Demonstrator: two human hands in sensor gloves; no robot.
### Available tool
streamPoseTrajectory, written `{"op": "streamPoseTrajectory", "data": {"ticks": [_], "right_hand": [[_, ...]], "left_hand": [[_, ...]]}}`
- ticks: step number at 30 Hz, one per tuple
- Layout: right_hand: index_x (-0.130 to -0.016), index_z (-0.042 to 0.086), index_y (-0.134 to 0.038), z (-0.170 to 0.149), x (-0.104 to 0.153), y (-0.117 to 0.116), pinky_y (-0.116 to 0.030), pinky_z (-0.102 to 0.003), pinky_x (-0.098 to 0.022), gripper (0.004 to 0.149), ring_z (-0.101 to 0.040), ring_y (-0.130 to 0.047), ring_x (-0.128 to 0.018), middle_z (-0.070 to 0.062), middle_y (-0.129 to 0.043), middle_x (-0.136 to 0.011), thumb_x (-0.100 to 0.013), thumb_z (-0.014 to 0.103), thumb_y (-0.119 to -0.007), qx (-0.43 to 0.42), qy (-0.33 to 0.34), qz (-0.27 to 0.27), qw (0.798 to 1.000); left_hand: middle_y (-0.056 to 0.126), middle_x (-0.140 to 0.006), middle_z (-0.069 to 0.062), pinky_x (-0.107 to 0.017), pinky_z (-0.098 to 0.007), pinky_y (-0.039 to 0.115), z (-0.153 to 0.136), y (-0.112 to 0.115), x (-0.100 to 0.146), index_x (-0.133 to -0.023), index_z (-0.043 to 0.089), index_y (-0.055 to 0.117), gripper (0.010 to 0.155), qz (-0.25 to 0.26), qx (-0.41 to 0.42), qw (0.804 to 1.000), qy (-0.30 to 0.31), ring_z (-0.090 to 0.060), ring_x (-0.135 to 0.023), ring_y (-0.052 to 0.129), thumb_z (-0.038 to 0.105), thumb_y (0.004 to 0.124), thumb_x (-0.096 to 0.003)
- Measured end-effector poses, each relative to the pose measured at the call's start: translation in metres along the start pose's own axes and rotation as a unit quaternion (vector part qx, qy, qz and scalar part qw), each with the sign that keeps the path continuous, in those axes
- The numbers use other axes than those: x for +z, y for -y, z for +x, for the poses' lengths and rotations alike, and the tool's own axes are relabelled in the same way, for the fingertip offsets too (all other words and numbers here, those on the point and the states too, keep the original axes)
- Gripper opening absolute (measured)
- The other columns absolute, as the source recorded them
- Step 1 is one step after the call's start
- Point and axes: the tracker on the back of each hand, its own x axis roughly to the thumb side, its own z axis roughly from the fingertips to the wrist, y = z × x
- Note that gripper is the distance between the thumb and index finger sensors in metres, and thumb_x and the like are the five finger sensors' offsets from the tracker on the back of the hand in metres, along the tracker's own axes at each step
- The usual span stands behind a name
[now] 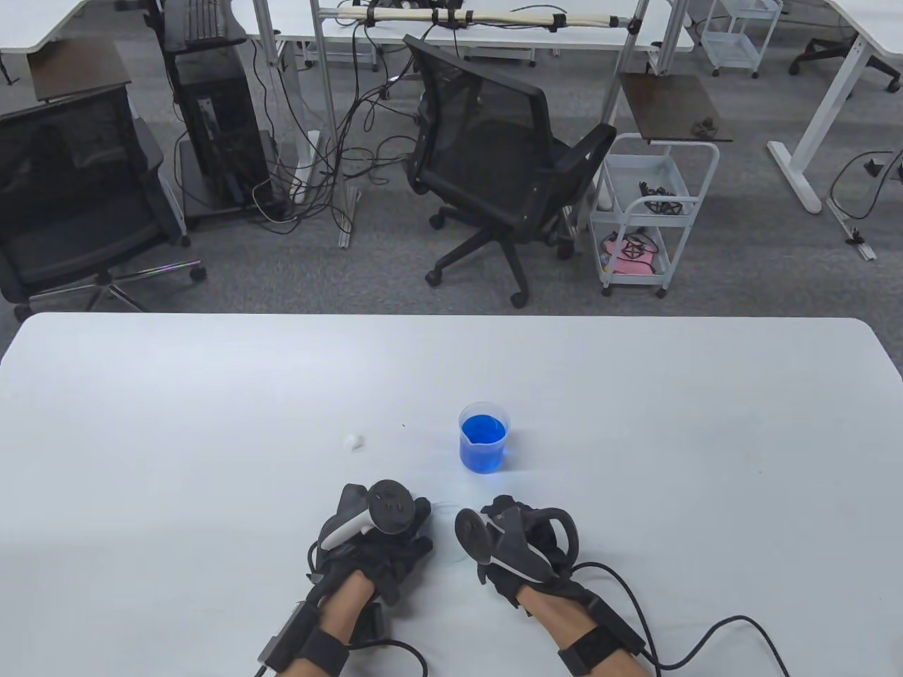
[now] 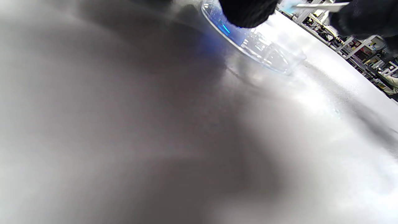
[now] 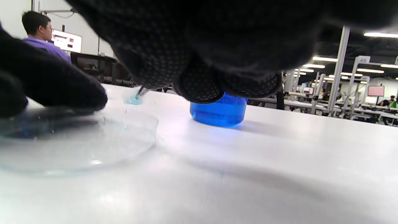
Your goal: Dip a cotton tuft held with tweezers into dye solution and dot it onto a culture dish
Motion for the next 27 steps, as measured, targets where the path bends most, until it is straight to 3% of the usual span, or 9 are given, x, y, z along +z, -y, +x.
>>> {"op": "streamPoseTrajectory", "data": {"ticks": [11,21,27], "right_hand": [[-0.049,-0.001,-0.109,0.009,0.003,-0.020,-0.088,-0.031,-0.004,0.041,-0.016,-0.098,-0.015,-0.025,-0.103,-0.051,-0.026,0.028,-0.093,0.029,0.021,0.036,0.999],[-0.049,-0.001,-0.109,0.006,0.010,0.003,-0.088,-0.031,-0.003,0.041,-0.016,-0.098,-0.014,-0.025,-0.103,-0.051,-0.026,0.028,-0.093,-0.004,0.019,0.002,1.000],[-0.049,-0.001,-0.109,0.014,0.009,-0.015,-0.088,-0.031,-0.003,0.041,-0.016,-0.098,-0.014,-0.025,-0.103,-0.051,-0.026,0.029,-0.092,0.017,0.033,0.030,0.999]], "left_hand": [[0.013,-0.123,-0.021,-0.066,-0.077,0.016,-0.001,0.000,0.000,-0.116,0.019,0.025,0.067,0.000,0.001,1.000,-0.001,-0.051,-0.106,0.010,0.039,0.062,-0.0634],[0.012,-0.123,-0.020,-0.066,-0.077,0.016,-0.002,-0.001,0.000,-0.116,0.019,0.025,0.067,-0.001,0.004,1.000,-0.001,-0.050,-0.106,0.010,0.039,0.062,-0.0634],[0.012,-0.123,-0.020,-0.066,-0.077,0.016,-0.002,-0.001,0.000,-0.116,0.020,0.025,0.067,0.000,0.002,1.000,-0.001,-0.050,-0.107,0.010,0.039,0.061,-0.0635]]}}
